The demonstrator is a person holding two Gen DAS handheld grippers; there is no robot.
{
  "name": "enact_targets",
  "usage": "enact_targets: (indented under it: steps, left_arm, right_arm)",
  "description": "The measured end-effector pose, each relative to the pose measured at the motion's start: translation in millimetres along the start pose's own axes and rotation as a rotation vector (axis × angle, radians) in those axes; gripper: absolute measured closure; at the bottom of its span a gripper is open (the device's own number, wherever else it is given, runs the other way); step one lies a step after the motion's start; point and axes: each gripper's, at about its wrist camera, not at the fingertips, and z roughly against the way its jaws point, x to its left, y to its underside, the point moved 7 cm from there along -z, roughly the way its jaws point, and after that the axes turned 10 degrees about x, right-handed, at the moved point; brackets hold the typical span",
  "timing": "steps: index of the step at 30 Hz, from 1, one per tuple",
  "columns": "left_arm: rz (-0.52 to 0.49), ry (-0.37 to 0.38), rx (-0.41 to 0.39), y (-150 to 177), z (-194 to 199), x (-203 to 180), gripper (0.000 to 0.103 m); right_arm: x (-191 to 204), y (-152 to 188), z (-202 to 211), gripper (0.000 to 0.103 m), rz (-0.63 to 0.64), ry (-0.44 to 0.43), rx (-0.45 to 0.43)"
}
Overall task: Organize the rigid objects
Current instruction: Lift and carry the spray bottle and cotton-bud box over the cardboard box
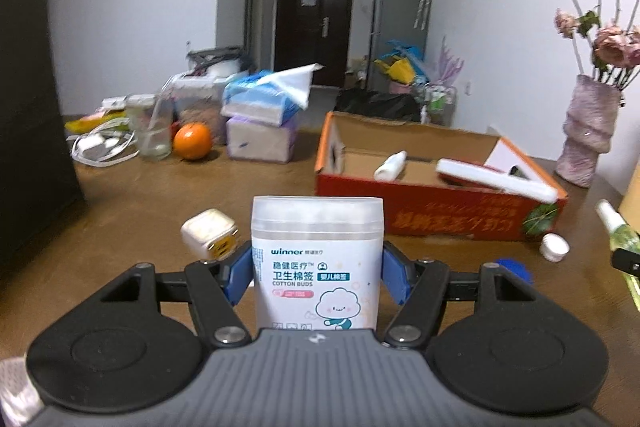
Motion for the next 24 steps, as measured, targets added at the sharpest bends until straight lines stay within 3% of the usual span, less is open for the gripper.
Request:
enact_targets:
  steps: [10,24]
  left_arm:
    - [-0.038,0.075,-0.039,-26.3,4.0,-43.2,0.037]
    - [-0.014,0.127,-0.07,-60.2,-14.0,-70.6,0.037]
  right_arm:
    - [25.5,-26.1,3.9,0.073,0.008,-0.053,-0.055]
    - [53.0,-64.2,-18.4,0.073,-0.025,-0.114,-0.099]
